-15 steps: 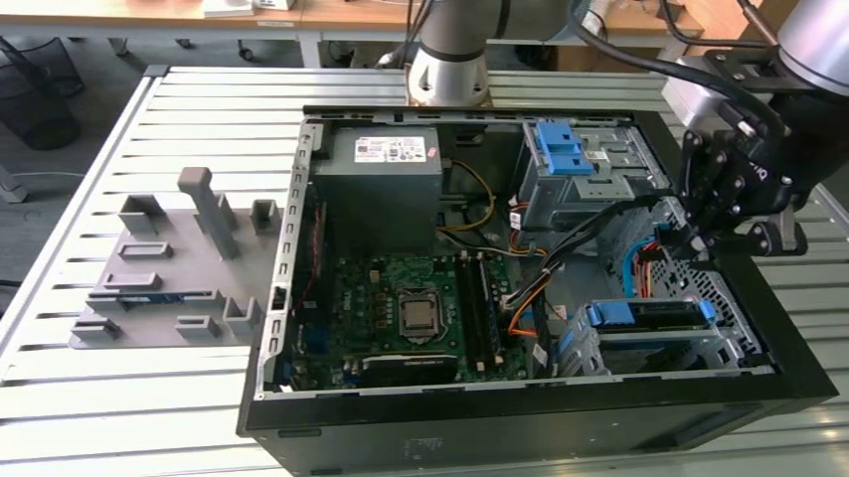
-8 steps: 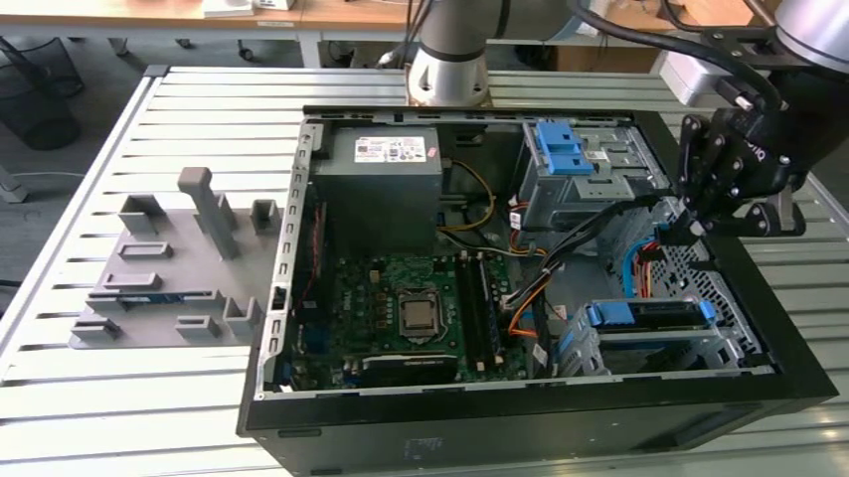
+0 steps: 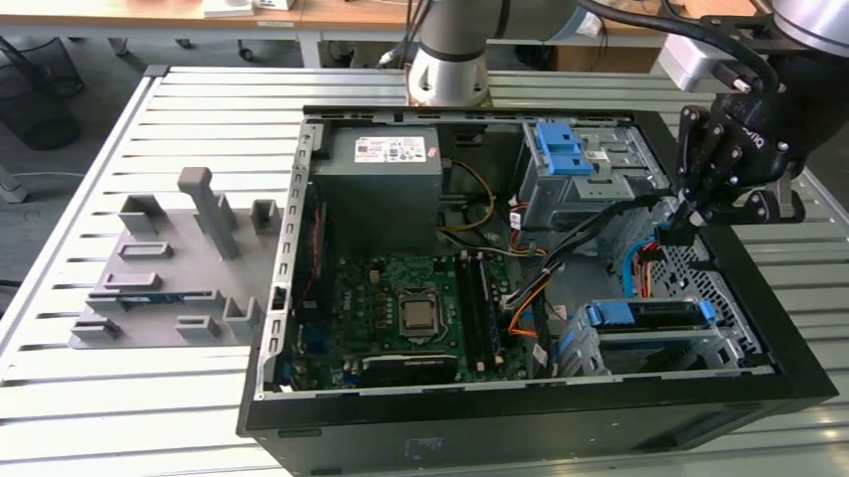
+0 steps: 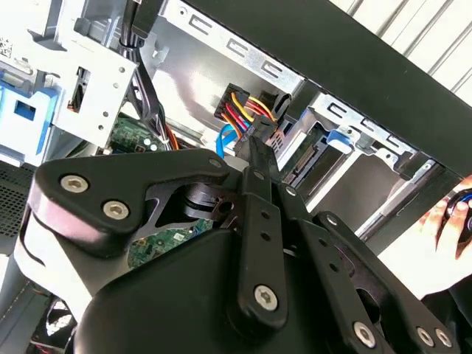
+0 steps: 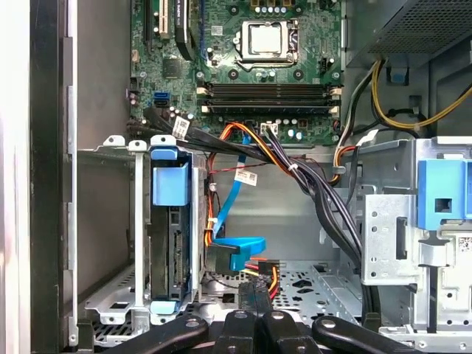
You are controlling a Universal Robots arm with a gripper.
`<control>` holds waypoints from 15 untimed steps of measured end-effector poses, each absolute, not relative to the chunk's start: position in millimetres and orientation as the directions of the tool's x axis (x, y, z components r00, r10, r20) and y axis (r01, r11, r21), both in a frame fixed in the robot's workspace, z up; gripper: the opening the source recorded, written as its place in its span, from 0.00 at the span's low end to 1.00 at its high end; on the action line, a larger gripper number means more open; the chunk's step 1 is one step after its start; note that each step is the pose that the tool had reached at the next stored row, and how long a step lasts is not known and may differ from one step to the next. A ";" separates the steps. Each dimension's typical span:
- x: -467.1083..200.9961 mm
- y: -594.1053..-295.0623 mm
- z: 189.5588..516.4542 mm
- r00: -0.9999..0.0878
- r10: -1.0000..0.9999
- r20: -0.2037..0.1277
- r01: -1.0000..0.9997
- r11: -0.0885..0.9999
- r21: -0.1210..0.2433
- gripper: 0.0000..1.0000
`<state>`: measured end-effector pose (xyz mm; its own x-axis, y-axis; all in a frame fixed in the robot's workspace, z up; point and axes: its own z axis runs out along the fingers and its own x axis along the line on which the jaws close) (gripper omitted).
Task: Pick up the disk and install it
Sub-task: 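Insert the first disk wire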
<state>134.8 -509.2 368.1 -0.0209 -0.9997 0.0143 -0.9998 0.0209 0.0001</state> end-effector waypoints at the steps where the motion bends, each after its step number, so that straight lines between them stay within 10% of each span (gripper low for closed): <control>1: 134.8 -509.2 368.2 -0.021 -1.000 0.014 -1.000 0.021 0.000 0.11; 15: 134.8 -491.2 364.8 -0.021 -0.995 0.093 -1.000 0.021 -0.002 0.25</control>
<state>134.8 -491.2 364.8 -0.0210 -0.9954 0.0934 -0.9998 0.0209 -0.0016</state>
